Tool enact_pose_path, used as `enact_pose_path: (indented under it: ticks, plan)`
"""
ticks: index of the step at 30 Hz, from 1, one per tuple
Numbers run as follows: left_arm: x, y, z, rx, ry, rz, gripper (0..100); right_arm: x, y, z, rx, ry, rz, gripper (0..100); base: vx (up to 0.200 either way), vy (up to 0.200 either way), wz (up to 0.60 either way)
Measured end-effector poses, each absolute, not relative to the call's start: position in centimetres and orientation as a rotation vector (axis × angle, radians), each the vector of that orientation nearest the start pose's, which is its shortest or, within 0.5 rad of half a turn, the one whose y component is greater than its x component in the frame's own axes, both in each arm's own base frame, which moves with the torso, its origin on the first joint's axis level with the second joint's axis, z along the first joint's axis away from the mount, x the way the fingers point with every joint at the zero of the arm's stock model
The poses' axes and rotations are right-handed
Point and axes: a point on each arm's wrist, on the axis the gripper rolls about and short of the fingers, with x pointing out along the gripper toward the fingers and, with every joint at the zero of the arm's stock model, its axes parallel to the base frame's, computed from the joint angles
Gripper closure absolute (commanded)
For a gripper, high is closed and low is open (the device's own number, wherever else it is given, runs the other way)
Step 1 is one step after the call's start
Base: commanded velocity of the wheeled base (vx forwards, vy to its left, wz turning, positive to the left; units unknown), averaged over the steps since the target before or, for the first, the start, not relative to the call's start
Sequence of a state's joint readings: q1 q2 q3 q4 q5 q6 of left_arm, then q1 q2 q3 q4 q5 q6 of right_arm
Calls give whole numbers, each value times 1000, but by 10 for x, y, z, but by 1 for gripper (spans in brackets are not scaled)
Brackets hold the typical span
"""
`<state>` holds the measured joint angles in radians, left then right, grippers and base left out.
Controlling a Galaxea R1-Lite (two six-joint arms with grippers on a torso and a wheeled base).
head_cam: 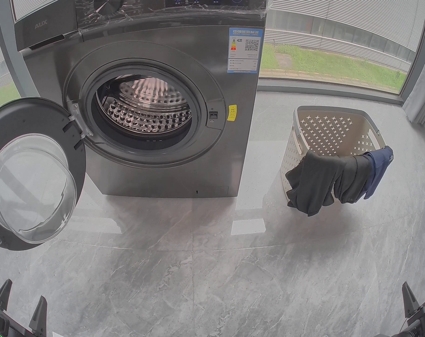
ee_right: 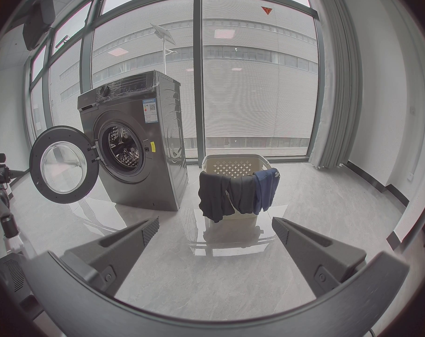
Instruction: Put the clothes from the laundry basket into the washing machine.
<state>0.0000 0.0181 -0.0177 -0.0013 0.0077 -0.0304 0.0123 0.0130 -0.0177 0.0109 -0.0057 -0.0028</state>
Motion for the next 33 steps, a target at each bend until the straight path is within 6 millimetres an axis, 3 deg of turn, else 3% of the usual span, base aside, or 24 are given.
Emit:
enact_pose_path:
  ticks: [33]
  plan:
    - [-23,0,81,-29,-2,7,0,-23,0,80,-1,7,5,0,0,-200,0]
